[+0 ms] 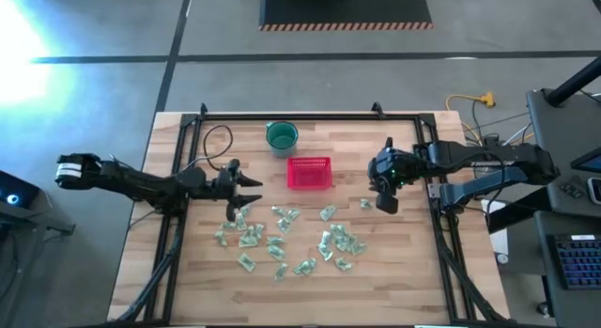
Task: Pick and place items into bin
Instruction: Put the light green stevia packet into the red bin
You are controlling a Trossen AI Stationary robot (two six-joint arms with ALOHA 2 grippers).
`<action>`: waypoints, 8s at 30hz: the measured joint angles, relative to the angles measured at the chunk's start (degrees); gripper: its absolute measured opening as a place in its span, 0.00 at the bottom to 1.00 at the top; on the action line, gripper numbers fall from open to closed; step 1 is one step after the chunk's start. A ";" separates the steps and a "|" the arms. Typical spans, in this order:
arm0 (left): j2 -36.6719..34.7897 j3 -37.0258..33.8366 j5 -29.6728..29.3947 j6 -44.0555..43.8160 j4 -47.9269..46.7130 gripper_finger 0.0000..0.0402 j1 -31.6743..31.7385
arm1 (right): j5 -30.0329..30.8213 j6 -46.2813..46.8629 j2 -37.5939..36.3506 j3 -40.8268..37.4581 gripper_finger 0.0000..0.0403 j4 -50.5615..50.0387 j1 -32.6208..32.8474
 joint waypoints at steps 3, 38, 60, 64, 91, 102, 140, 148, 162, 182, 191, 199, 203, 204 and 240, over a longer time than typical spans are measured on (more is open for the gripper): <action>0.16 0.02 0.00 2.70 -0.04 0.43 0.00 | 0.84 -0.03 -0.24 -2.30 0.17 -0.69 0.68; 2.81 -0.76 -2.96 5.03 -0.04 0.43 -0.20 | 5.05 6.14 19.47 -13.44 0.43 12.15 0.97; 3.66 -0.26 -6.30 10.89 0.01 0.43 -0.13 | -0.18 7.47 19.95 -19.76 0.42 20.13 0.99; 3.66 -0.26 -6.32 10.89 0.01 0.43 -0.13 | -0.79 8.76 19.82 -20.92 0.42 21.85 0.99; 3.64 -0.33 -6.31 10.85 -0.01 0.43 -0.13 | 0.62 10.67 19.63 -20.88 0.03 24.14 4.85; 3.64 -0.33 -6.29 10.82 -0.03 0.43 -0.13 | 0.62 9.86 16.98 -20.88 0.02 28.94 5.91; 3.62 -0.42 -6.29 10.84 1.54 0.43 -0.13 | 12.46 -9.33 22.77 -17.01 0.02 67.54 -5.11; 3.64 -0.50 -6.29 10.82 1.54 0.43 -0.13 | 12.44 -8.46 24.46 -15.83 0.04 67.23 -5.06; 3.66 -0.47 -6.29 10.81 1.12 0.43 -0.15 | 11.17 -9.76 23.87 -15.85 0.33 66.95 -4.65; 4.38 20.18 -8.71 8.41 -46.70 0.43 -0.20 | 5.67 -20.23 20.65 -16.05 0.33 62.27 0.25; 15.10 20.62 -4.33 9.76 -47.21 0.43 -0.20 | 2.75 -19.94 16.42 -17.83 0.28 60.64 0.25; 26.13 21.66 -0.33 9.80 -35.99 0.43 -0.39 | 2.75 -18.80 12.62 -19.81 0.25 60.74 0.25; 29.61 21.63 1.17 9.38 -33.51 0.43 -0.76 | 2.77 -18.71 10.92 -21.45 0.23 60.77 0.25; 30.33 21.58 1.68 9.31 -32.84 0.43 -0.90 | 2.77 -18.70 10.49 -21.94 0.23 60.79 0.25; 26.05 22.21 1.19 9.92 -27.17 0.02 -1.40 | 3.54 -18.97 6.75 -25.05 0.16 60.35 0.18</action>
